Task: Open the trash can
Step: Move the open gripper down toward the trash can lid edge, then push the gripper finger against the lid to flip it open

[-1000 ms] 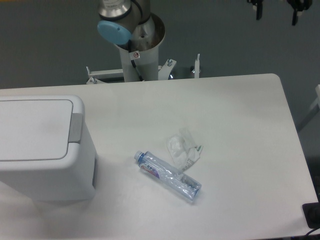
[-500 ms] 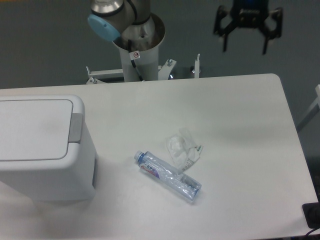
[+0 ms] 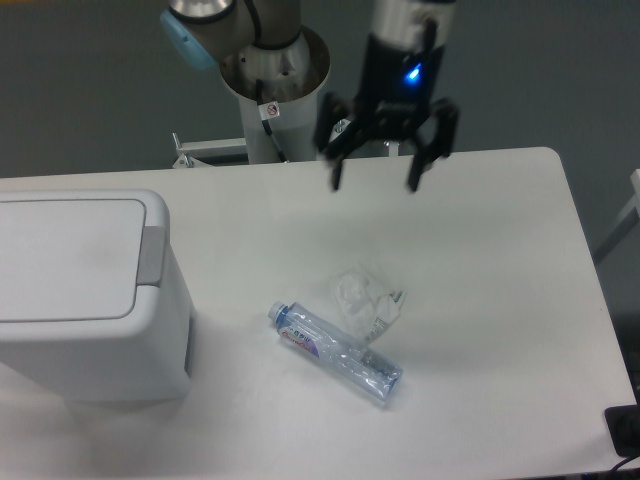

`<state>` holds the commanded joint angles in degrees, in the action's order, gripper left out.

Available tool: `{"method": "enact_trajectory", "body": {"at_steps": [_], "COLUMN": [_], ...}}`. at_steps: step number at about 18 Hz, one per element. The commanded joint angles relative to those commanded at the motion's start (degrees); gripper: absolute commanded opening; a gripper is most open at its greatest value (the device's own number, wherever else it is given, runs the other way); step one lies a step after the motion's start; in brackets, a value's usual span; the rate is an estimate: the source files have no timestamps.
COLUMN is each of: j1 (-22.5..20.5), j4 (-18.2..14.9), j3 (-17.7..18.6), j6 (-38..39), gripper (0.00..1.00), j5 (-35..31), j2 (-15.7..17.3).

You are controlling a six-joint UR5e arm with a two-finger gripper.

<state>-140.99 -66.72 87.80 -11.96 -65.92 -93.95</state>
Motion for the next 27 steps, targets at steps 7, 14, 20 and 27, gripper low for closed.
{"method": "enact_trajectory", "body": {"at_steps": [7,14,20,27], "j1": [7.1,9.4,11.0,11.8], "j4": [0.5,4.9,6.0,6.3], "j3": [0.4,1.0,2.6,3.6], "j6": [2.7,6.9,7.7,7.7], "gripper": [1.00,1.00,1.00,1.00], "j5": [0.2,0.3,0.0,-0.1], "j2": [-2.7,-4.0,-4.0,-3.9]}}
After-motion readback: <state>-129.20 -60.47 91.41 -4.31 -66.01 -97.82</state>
